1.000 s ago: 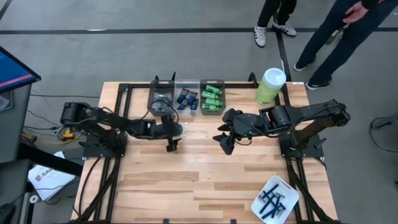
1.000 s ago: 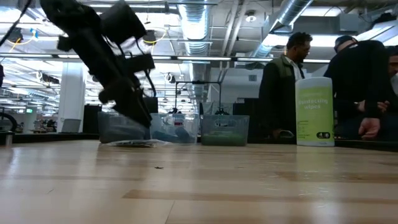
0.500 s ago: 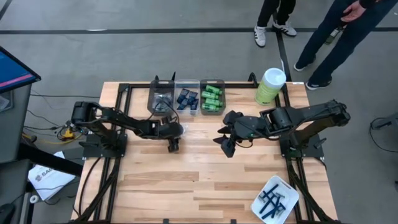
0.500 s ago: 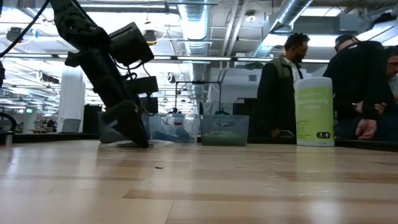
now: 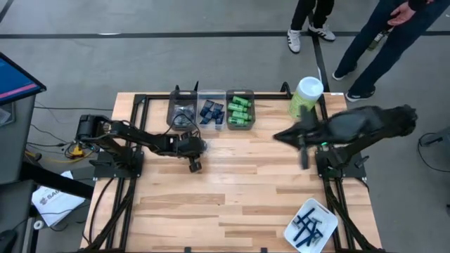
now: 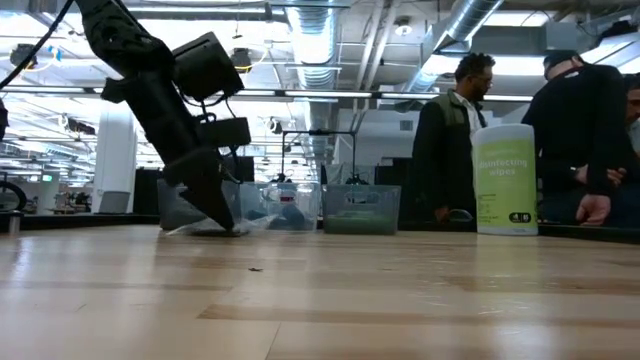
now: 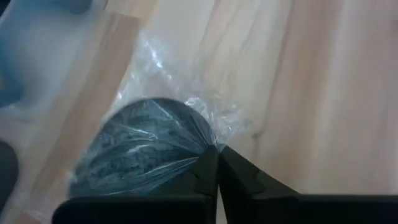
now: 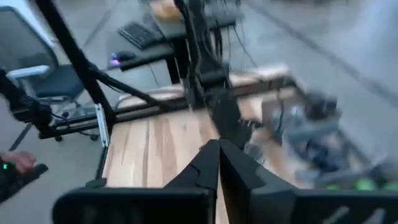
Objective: Pick & Place Travel size toiletries
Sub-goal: Put the black hairbrush into the left black bin
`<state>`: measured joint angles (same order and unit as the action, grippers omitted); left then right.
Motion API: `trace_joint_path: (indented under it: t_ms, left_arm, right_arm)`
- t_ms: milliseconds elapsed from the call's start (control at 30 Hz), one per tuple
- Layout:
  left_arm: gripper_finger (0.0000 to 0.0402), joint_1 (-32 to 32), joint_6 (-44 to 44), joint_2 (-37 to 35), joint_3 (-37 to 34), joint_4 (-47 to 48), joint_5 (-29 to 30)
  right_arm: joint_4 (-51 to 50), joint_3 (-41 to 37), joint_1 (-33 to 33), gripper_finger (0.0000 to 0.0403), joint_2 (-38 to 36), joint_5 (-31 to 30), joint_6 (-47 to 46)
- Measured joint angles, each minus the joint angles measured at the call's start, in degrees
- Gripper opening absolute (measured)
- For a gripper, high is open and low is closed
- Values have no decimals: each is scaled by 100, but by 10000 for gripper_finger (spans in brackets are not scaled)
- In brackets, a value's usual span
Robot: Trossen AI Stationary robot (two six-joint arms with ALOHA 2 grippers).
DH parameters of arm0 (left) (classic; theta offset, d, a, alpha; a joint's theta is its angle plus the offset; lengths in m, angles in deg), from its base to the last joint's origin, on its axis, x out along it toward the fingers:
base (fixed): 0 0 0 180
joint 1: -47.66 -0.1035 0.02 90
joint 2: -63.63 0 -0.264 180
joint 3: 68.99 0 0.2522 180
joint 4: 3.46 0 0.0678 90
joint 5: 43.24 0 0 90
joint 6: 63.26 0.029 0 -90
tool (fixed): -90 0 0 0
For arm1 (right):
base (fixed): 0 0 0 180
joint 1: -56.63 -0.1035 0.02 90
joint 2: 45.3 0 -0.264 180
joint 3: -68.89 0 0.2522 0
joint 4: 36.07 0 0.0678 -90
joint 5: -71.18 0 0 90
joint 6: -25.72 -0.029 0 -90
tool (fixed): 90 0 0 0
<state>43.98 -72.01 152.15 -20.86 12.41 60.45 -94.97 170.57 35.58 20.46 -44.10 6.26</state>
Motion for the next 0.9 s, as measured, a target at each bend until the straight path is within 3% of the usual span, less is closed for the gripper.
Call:
trace_joint_path:
  t_ms: [233, 400, 533, 733, 900]
  left_arm:
    - [0, 76, -551, -1017, 2, -4, -170]
    - [0, 151, -870, -2132, 24, -54, -141]
    - [0, 140, -878, -3164, 31, -175, 501]
    - [0, -266, -25, -4280, 39, -360, 1858]
    - [0, -1109, 242, -4190, 39, -353, 1713]
  right_arm:
    - [450, -1188, -323, 1, -1640, -693, 1626]
    - [1867, -3031, -357, 0, -3397, -840, 1812]
    - [3292, -4605, -346, 0, -4454, -837, 1934]
    - [5414, -6540, -163, 0, -5193, -757, 1921]
    - [6818, -7587, -47, 0, -5197, -547, 1909]
